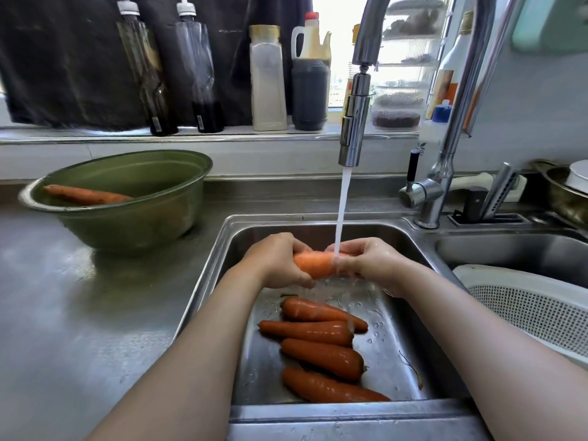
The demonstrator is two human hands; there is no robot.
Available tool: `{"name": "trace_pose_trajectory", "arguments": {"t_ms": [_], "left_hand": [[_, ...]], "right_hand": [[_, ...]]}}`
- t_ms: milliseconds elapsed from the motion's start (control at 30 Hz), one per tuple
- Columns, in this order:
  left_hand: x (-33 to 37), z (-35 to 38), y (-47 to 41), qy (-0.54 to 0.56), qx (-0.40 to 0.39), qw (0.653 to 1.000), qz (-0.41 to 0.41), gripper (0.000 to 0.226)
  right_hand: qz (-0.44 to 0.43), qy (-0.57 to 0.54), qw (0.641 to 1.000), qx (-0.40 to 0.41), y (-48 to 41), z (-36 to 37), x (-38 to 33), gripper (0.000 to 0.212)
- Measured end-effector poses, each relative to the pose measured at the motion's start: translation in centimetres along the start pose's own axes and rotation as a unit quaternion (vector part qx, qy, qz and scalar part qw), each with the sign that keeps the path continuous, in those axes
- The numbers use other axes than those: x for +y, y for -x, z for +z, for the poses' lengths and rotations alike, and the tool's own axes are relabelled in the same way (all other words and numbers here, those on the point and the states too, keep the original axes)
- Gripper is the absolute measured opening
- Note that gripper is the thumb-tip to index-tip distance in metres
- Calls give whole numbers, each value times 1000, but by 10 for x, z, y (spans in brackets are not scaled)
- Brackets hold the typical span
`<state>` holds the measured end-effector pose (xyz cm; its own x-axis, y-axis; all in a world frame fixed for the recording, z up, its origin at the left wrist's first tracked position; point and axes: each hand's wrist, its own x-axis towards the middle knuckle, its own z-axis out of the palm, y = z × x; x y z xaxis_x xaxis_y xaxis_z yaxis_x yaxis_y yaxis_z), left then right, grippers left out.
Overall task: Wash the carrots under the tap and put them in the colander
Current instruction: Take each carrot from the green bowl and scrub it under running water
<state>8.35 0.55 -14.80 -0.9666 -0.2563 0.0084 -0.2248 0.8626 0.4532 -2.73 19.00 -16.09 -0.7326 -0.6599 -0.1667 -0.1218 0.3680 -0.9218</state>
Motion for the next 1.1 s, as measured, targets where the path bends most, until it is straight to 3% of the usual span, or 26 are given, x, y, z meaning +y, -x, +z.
{"name": "trace_pose_trajectory", "arguments": {"t_ms": [67, 167, 300, 333, 433, 533, 633, 733, 833, 900, 1000, 1100], "left_hand": [[2, 3, 0, 4, 7, 1000, 1, 64], [2, 6, -1, 29, 7, 1000, 0, 63], [6, 8, -4, 86, 14, 996, -8, 55], [6, 10, -5, 85, 12, 996, -14, 52], [0, 13, -6, 94, 0, 995, -35, 56], [-5, 10, -6, 126, -6, 991, -44, 59], [-2, 8, -5, 109, -5, 994, -28, 57], [7, 9, -4, 106, 9, 994, -11, 49], [13, 9, -5, 116, 6, 993, -3, 51], [8, 10, -6, 121, -1, 993, -12, 52], [-4, 9, -6, 114, -8, 993, -30, 54], [-6, 6, -4, 112, 5, 993, -26, 52]], "right_hand": [[2, -7, 1000, 27, 0, 3, -1, 30], [-1, -9, 991, 136, 1, 13, -4, 42], [83, -98, 963, 236, -11, 26, -6, 104], [112, -144, 957, 225, -14, 28, -4, 106], [148, -227, 952, 144, -19, 27, 4, 64], [136, -299, 940, 89, -12, 21, 1, 46], [94, -317, 940, 81, -4, 21, -9, 52], [84, -250, 950, 166, -2, 29, -12, 80], [81, -168, 949, 253, 1, 35, -20, 81], [92, -176, 955, 221, 0, 33, -19, 76], [104, -249, 959, 81, 2, 28, -15, 63], [91, -261, 959, 64, 4, 27, -15, 54]]}}
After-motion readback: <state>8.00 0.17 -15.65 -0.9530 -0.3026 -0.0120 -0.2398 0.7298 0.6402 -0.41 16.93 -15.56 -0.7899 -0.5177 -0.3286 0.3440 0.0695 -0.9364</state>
